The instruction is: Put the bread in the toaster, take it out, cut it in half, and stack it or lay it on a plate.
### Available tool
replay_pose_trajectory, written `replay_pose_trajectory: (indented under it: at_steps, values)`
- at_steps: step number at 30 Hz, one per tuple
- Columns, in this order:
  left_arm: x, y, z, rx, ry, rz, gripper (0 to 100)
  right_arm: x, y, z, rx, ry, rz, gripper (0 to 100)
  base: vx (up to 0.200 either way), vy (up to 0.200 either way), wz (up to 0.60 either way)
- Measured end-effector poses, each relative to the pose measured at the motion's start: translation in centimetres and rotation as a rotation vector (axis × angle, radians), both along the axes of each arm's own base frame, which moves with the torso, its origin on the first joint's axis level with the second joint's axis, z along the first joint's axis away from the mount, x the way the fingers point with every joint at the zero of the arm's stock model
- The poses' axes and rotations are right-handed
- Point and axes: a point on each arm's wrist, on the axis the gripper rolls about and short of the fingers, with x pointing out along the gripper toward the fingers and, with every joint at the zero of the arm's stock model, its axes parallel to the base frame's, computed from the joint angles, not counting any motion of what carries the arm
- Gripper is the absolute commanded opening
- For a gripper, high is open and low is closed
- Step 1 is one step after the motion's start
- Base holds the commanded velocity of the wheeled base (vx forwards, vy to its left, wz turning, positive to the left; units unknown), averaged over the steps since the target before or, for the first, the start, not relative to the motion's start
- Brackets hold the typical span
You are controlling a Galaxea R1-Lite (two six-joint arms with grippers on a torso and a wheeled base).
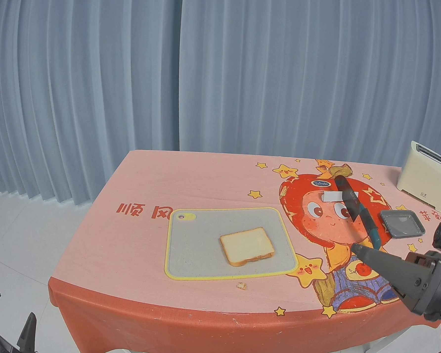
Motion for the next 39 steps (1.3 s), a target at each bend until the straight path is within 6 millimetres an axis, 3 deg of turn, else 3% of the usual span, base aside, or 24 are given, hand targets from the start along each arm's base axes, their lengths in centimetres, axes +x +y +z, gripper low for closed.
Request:
replay_pose_trajectory:
  at_steps: [9, 27, 39]
  values:
    - [0.0, 0.0, 0.0, 0.000, 0.000, 0.000, 100, -0.8, 0.1, -0.6, -0.011, -0.139, 0.071, 100, 0.000, 0.000, 0.00]
    - [0.0, 0.0, 0.0, 0.000, 0.000, 0.000, 100, 3.9, 1.0, 0.9, -0.069, -0.211, -0.062, 100, 0.000, 0.000, 0.00]
    - [0.0, 0.0, 0.0, 0.000, 0.000, 0.000, 100, 5.8, 2.4, 2.7, -0.120, -0.257, -0.060, 100, 0.000, 0.000, 0.00]
